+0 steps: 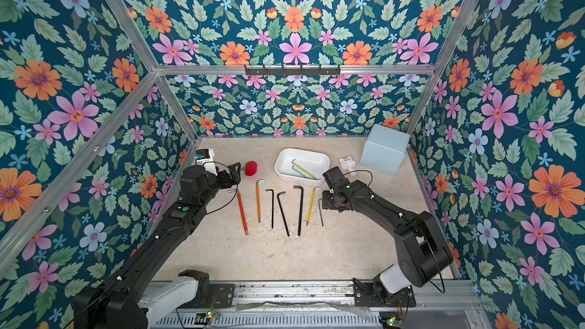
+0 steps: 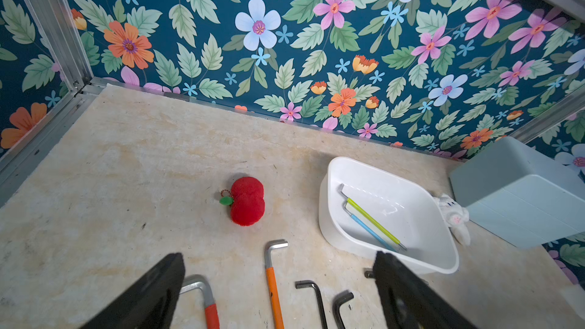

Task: Put the hex key on the desktop into the storage box
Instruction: Pick up the Allen key from the center of the board.

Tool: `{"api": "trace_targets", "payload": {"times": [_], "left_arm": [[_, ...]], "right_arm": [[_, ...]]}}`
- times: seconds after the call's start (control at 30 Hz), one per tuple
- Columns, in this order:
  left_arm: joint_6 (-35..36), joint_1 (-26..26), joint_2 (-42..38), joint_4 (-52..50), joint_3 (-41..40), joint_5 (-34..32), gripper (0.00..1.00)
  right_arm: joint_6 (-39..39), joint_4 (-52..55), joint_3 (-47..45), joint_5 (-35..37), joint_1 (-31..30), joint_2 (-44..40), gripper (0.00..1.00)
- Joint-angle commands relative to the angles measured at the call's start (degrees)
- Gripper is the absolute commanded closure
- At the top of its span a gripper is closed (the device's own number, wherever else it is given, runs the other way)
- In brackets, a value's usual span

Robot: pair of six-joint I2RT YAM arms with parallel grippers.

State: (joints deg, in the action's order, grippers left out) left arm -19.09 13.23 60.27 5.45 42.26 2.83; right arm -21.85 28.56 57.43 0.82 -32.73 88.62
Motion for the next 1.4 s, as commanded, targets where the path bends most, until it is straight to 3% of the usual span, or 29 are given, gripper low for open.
{"api": "trace_targets", "payload": {"times": [0.0,0.27,0.67,0.83,1.07,1.37], "left_arm": [[0.4,0.0,-0.1,-0.2,0.5,-0.1,0.01],[0.2,0.0,0.2,-0.2,0.3,-0.1,0.01],[0.1,0.0,-0.4,0.5,-1.2,-0.5,0.01],[0.7,0.0,-1.2,0.4,-1.8,-1.6,0.01],[0.6,0.0,-1.4,0.3,-1.8,-1.6,0.01],[0.6,0.0,-1.7,-0.1,-1.4,-1.7,0.01]], "right_arm": [[-1.2,-0.8,1.5,0.4,-1.1,3.0,0.46],[-1.5,0.9,5.7,2.7,-3.8,12.3,0.52],[-1.4,3.9,8.8,4.5,-5.7,17.8,0.59],[-1.6,4.8,8.7,4.6,-6.4,18.8,0.67],[-1.6,5.5,7.7,4.5,-6.8,19.4,1.0],[-0.3,6.5,7.2,6.4,-6.8,17.0,1.0]]}}
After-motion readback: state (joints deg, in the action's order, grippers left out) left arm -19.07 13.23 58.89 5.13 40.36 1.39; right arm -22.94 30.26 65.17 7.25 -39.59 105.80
